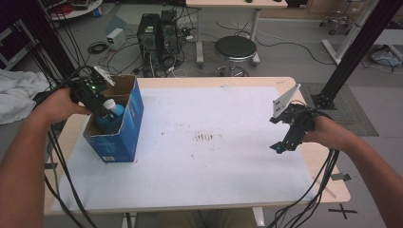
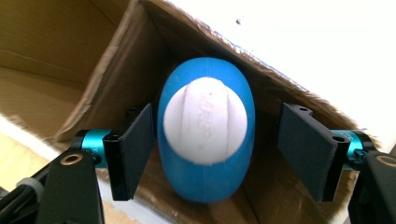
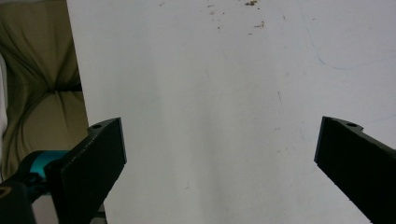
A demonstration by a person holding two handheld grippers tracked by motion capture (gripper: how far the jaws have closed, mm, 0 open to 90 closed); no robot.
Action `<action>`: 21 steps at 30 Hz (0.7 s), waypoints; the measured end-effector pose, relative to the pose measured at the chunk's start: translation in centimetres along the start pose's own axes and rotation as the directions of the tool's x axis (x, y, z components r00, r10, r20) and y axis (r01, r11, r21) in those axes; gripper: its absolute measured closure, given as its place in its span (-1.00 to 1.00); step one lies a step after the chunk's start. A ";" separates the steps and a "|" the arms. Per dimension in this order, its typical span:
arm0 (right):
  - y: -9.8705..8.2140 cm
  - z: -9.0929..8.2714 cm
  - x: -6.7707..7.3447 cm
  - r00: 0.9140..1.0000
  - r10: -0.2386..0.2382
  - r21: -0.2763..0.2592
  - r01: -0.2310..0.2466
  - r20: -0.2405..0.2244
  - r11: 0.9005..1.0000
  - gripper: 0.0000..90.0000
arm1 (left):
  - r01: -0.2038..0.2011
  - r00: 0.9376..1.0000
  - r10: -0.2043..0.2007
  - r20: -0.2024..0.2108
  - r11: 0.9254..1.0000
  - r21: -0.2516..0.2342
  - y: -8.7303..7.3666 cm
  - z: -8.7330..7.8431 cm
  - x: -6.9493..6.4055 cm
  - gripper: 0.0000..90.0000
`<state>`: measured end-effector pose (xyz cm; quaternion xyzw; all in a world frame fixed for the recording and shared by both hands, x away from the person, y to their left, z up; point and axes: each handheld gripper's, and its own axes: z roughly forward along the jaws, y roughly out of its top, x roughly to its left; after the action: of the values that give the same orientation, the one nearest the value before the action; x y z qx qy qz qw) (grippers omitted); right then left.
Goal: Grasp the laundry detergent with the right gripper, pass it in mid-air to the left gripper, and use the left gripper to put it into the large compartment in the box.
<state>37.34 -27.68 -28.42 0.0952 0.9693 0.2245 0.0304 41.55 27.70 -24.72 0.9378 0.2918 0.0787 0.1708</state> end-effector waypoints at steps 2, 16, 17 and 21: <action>0.1 0.0 0.1 1.000 -0.002 -0.001 0.002 -0.001 1.000 -0.98 | 0.004 1.000 -0.004 -0.008 1.000 -0.009 -0.1 -0.6 -0.1 -0.42; 0.4 -0.9 0.5 1.000 -0.003 -0.010 0.003 0.014 1.000 -0.98 | -0.026 0.999 0.021 -0.043 0.994 -0.111 1.5 -5.3 -2.0 -0.45; 0.4 -0.9 0.5 1.000 -0.002 -0.010 0.002 0.016 1.000 -0.97 | -0.035 0.999 0.030 -0.044 0.993 -0.114 1.8 -5.6 -2.1 -0.45; 0.2 -1.0 0.5 1.000 0.007 -0.013 -0.007 0.021 1.000 -0.97 | -0.057 0.998 0.052 -0.042 0.989 -0.137 2.9 -6.5 -2.6 -0.45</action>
<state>36.78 -27.87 -27.42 0.1007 0.9672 0.2299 0.0404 39.34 25.82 -17.72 0.9296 0.2631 0.1213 0.2276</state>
